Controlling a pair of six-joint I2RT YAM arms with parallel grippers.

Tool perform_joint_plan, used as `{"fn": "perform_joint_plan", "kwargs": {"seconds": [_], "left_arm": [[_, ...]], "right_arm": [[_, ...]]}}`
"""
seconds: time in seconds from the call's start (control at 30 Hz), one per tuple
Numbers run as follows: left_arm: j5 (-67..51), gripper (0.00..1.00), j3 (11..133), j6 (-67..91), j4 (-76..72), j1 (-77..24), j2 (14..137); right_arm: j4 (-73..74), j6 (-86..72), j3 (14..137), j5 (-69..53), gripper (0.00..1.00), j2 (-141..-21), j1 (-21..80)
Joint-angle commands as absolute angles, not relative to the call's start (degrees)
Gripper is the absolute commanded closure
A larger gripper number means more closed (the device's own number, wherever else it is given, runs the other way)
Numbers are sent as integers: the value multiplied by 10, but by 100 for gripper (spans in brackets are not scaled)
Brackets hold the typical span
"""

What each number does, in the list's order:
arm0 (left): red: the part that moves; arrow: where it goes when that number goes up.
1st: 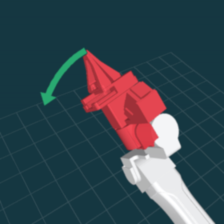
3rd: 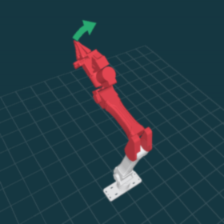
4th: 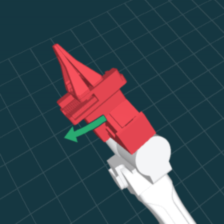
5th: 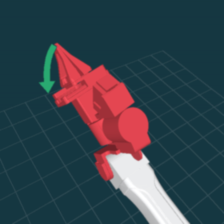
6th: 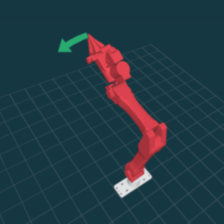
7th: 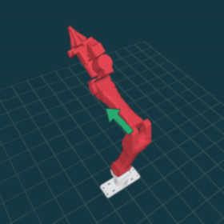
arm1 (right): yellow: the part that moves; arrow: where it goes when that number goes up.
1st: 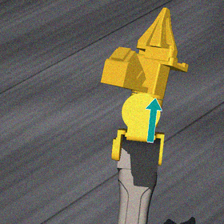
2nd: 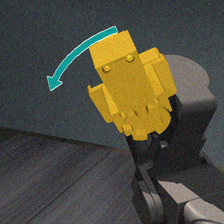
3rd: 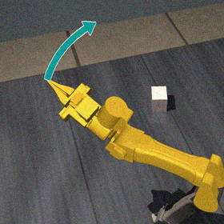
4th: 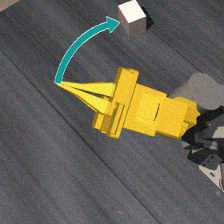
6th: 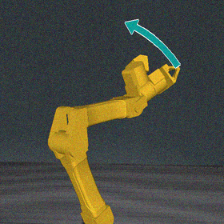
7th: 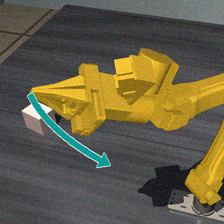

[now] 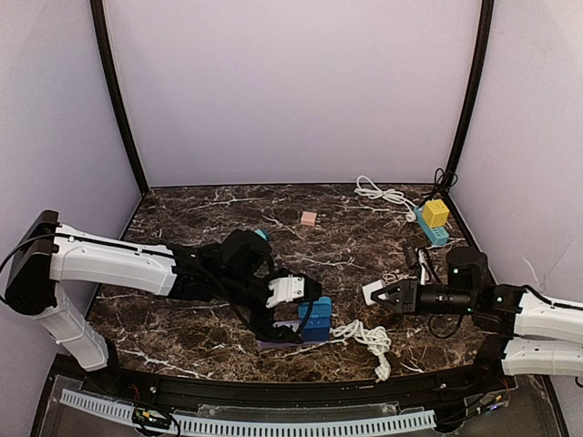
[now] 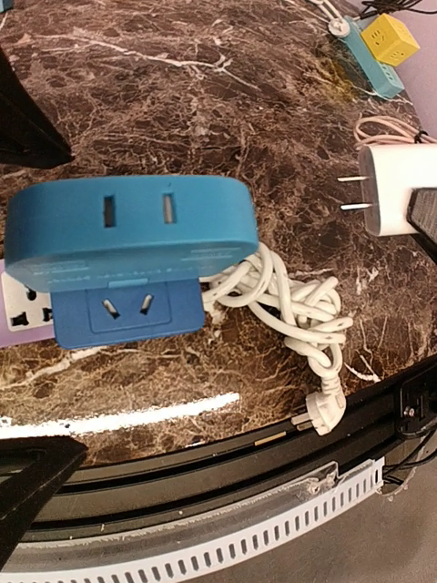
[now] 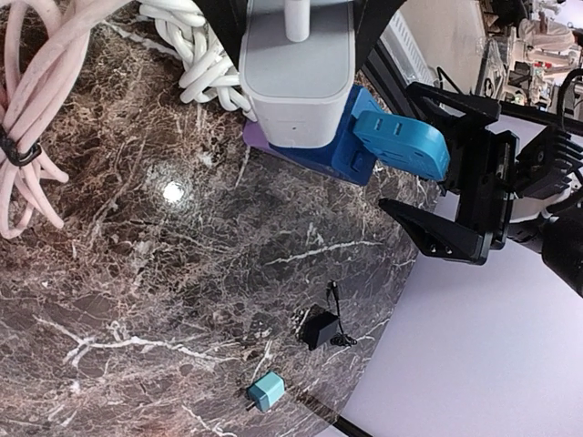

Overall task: Insert the plug
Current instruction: Adjust the plug.

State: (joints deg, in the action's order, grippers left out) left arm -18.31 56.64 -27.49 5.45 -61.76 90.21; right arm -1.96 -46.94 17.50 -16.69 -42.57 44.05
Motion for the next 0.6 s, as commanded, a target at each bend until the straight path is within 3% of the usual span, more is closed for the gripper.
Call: {"fn": "perform_joint_plan", "kwargs": {"seconds": [0.0,0.27,0.57], "left_arm": [[-182,5,530,-240,-38,-613,919],[-214,7,488,-221,-158,-590,949],[-272,22,467,-205,-209,-562,987]], "right_arm": [[-53,-459,161,-179,100,-440,435],[-167,-522,117,-240,100,-482,429],[-221,-526,102,-255,100,-498,418]]}}
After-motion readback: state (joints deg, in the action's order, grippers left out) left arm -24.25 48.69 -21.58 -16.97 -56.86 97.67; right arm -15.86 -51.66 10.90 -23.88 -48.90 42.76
